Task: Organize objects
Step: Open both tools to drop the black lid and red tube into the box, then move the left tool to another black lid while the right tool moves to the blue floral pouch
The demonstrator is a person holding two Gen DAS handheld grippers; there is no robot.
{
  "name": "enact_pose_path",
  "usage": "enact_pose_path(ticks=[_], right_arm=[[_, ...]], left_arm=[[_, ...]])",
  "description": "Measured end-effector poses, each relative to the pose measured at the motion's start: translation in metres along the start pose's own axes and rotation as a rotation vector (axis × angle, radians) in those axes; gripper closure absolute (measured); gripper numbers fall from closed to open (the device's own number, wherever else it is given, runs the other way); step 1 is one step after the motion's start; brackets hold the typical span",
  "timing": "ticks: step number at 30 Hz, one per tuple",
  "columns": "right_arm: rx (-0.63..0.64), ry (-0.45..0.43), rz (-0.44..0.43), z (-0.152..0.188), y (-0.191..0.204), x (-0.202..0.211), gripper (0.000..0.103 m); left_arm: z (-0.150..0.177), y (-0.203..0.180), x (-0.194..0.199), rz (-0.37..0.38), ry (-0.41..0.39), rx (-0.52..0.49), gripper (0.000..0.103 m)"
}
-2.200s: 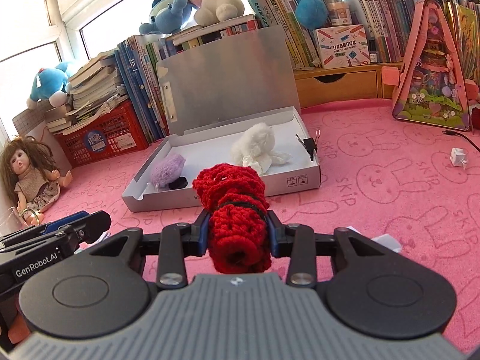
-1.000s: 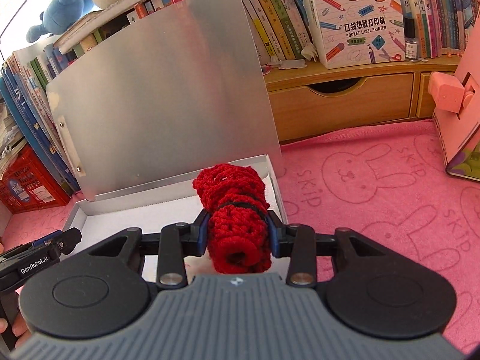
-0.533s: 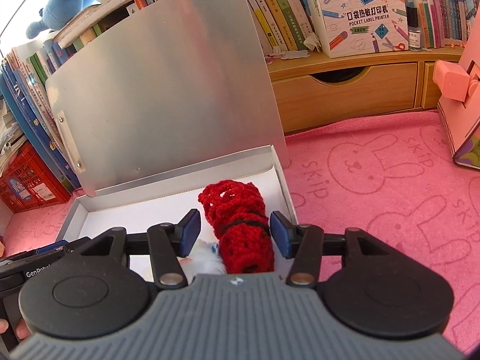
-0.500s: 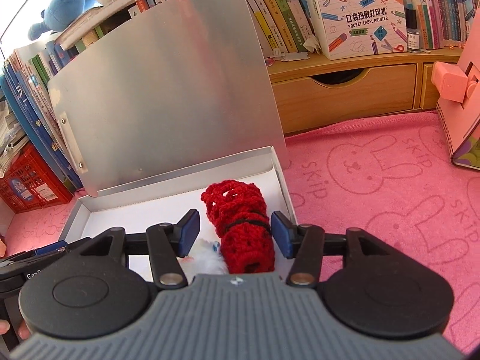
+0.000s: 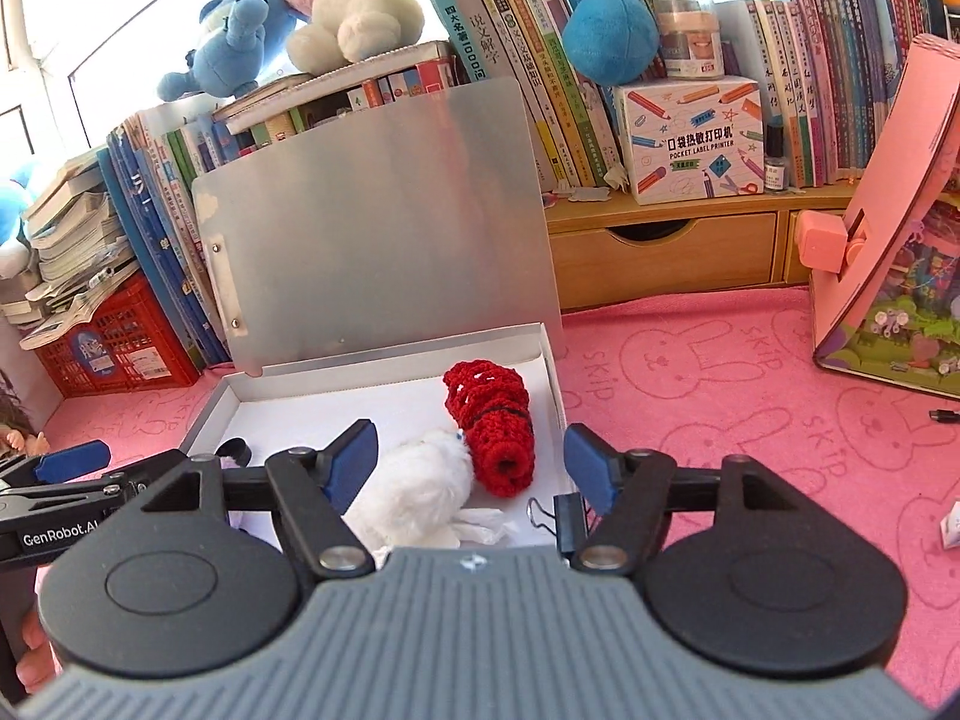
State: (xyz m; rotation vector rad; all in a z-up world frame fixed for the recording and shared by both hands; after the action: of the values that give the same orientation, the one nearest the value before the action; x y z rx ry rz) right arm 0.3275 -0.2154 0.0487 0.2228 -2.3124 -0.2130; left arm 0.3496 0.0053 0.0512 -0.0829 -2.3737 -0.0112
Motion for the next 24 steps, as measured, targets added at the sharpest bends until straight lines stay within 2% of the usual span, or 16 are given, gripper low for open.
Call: enact_pose_path(ticks=[6,12,17,24], right_arm=[[0.05,-0.028,0.01,0.029,0.009,0.035,0.016],[0.075,-0.045,0.018,0.063,0.013,0.066,0.015],[0.093,-0.072,0.037,0.093,0.009,0.095,0.015],[0.12,-0.092,0.058,0.143,0.008,0.119,0.015]], left_arm=[[0.027,-0.014,0.044,0.032,-0.026,-0.032,0.005],[0.06,-0.021,0.083,0.062,-0.042,-0.045,0.004],[0.095,-0.023,0.113,0.109,-0.05,-0.016,0.004],[0.149,-0.024,0.147,0.12,-0.086,0.0,0.004]])
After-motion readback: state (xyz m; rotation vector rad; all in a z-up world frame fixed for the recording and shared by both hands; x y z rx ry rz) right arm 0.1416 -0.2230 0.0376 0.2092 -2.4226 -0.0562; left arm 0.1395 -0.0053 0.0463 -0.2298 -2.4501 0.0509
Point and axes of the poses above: each gripper's, at about its wrist camera, not at the fingertips, and x roughly against the way its jaws point, y to its left, z to its underside, the point moved 5 cm from there along -x, roughly the way its jaws point, and after that the axes turned 11 degrees about y, right-handed, at the moved point
